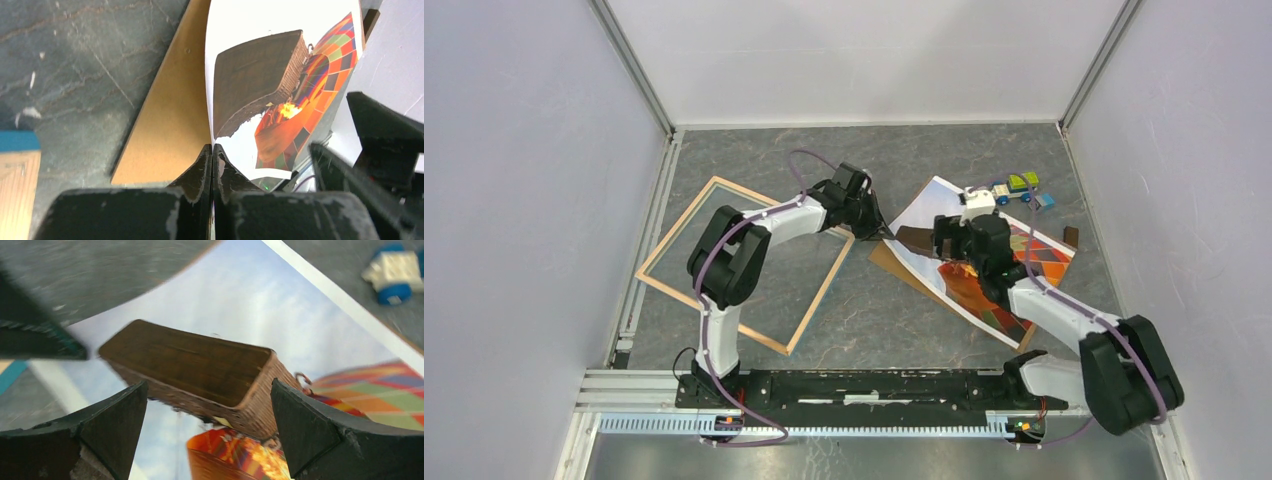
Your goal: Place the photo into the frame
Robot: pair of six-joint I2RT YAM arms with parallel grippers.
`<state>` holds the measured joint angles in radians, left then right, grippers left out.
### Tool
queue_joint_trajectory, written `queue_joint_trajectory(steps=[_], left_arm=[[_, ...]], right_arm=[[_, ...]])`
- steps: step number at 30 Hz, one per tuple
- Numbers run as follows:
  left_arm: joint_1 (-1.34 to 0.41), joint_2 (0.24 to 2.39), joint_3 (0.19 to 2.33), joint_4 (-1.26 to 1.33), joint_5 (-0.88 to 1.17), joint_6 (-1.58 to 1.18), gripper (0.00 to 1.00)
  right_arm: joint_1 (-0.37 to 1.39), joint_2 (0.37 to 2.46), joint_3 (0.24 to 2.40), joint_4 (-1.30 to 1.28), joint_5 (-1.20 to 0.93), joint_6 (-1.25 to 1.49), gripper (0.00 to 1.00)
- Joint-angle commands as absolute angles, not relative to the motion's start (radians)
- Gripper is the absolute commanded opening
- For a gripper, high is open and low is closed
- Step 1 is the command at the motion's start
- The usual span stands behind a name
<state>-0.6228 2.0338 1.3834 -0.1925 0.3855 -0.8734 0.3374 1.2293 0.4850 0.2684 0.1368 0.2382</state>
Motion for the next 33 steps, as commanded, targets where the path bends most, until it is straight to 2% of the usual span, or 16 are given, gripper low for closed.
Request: queue_joint_trajectory(steps=[1, 7, 13, 22, 26, 33], left_arm=[[-0.595, 1.911, 1.431, -0.312, 0.43, -0.833, 0.02], [-0.566, 1.756, 1.402, -0.405, 0.442, -0.852, 0.02], [-0.543, 1.652, 1.371, -0.464, 0.434, -0.883, 0.02], [-0.478, 1.501, 1.359, -0.477, 0.45, -0.977, 0.02], [-0.396, 1.442, 1.354, -0.508, 0.486, -0.994, 0.02], [-0.265, 1.365, 1.341, -0.541, 0.528, -0.986, 0.02]], right_arm=[[0.506, 1.128, 0.535, 0.233, 0.224, 0.062, 0.98], [0.751, 1.035, 0.56, 0.108, 0.287, -0.079, 0.98], [0.986, 0.956, 0.628, -0.107, 0.418, -0.107, 0.98], [1.307, 1.107, 0.729, -0.266, 0.789, 0.03, 0.98], [1.368, 1.194, 0.771, -0.318, 0.972, 0.083, 0.98], [1.37, 1.256, 0.742, -0.289, 1.059, 0.064, 0.98]])
